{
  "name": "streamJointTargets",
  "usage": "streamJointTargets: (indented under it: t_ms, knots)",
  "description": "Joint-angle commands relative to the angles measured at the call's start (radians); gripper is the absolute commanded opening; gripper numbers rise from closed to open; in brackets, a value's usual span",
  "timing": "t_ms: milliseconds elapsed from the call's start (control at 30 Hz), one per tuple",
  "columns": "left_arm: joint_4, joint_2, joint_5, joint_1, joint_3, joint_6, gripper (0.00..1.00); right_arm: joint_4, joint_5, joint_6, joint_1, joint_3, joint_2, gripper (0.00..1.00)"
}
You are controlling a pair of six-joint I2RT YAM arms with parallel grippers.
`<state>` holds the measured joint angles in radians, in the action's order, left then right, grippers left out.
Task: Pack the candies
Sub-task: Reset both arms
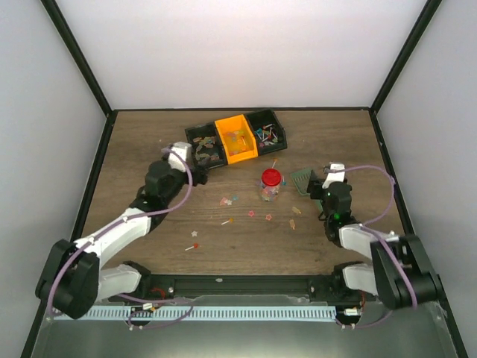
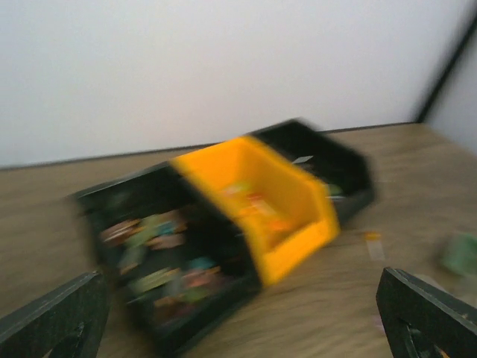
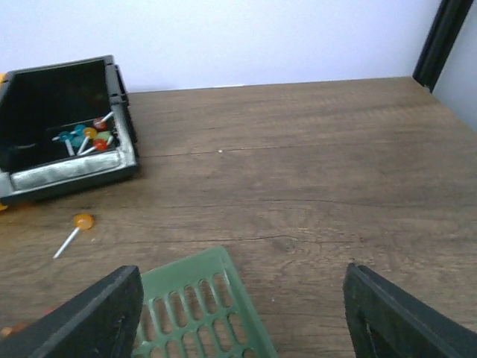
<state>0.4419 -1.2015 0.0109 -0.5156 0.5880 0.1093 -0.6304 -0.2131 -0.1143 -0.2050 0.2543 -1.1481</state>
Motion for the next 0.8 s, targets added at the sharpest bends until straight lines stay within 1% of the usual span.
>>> streamJointTargets:
  t_ms: [0,33,67,100,167,200,233,267,333,400,467,533,600,667,700,767]
  knots:
    - [-0.101,0.047,-0.056,0.176,-0.059,0.04,1.0,-0.494,-0.007,0.097,0.045,-0.038,-0.21,0.78]
    - [-0.104,0.053,-0.079,0.209,-0.068,0.034,1.0,-0.579,-0.022,0.118,0.044,-0.055,-0.238,0.8]
    - [-0.112,0.058,-0.095,0.244,-0.074,0.027,1.0,-0.551,-0.002,0.125,0.042,-0.054,-0.222,0.82]
    - [-0.111,0.063,-0.108,0.272,-0.083,0.018,1.0,-0.561,0.006,0.121,0.047,-0.066,-0.216,0.82]
    - [-0.071,0.072,-0.123,0.345,-0.122,0.011,1.0,-0.67,0.005,0.129,0.055,-0.108,-0.238,0.84]
    - [-0.039,0.074,-0.127,0.374,-0.144,0.006,1.0,-0.707,0.004,0.131,0.058,-0.112,-0.263,0.87]
    - [-0.009,0.072,-0.134,0.402,-0.167,-0.002,1.0,-0.749,0.008,0.131,0.062,-0.112,-0.303,0.98]
    - [0.047,0.069,-0.146,0.421,-0.191,-0.01,1.0,-0.811,0.015,0.127,0.072,-0.119,-0.35,1.0]
    - [0.091,0.082,-0.135,0.451,-0.216,-0.032,1.0,-0.862,-0.013,0.113,0.086,-0.11,-0.415,1.0]
    - [0.204,0.118,-0.149,0.462,-0.281,-0.048,1.0,-0.759,-0.006,0.097,0.087,-0.083,-0.388,1.0]
    - [0.314,0.123,-0.18,0.464,-0.336,-0.074,1.0,-0.804,-0.016,0.107,0.087,-0.084,-0.413,1.0]
    - [0.383,0.087,-0.202,0.468,-0.359,-0.114,1.0,-0.747,-0.022,0.092,0.087,-0.075,-0.391,1.0]
    - [0.46,0.008,-0.184,0.472,-0.367,-0.123,1.0,-0.805,-0.029,0.102,0.087,-0.086,-0.408,1.0]
    - [0.575,-0.124,-0.159,0.473,-0.358,-0.153,1.0,-0.769,-0.025,0.093,0.087,-0.085,-0.392,1.0]
    - [0.634,-0.188,-0.163,0.473,-0.338,-0.169,1.0,-0.784,-0.026,0.096,0.087,-0.088,-0.396,1.0]
    - [0.596,-0.248,-0.122,0.484,-0.276,-0.16,1.0,-0.798,-0.024,0.101,0.086,-0.089,-0.404,1.0]
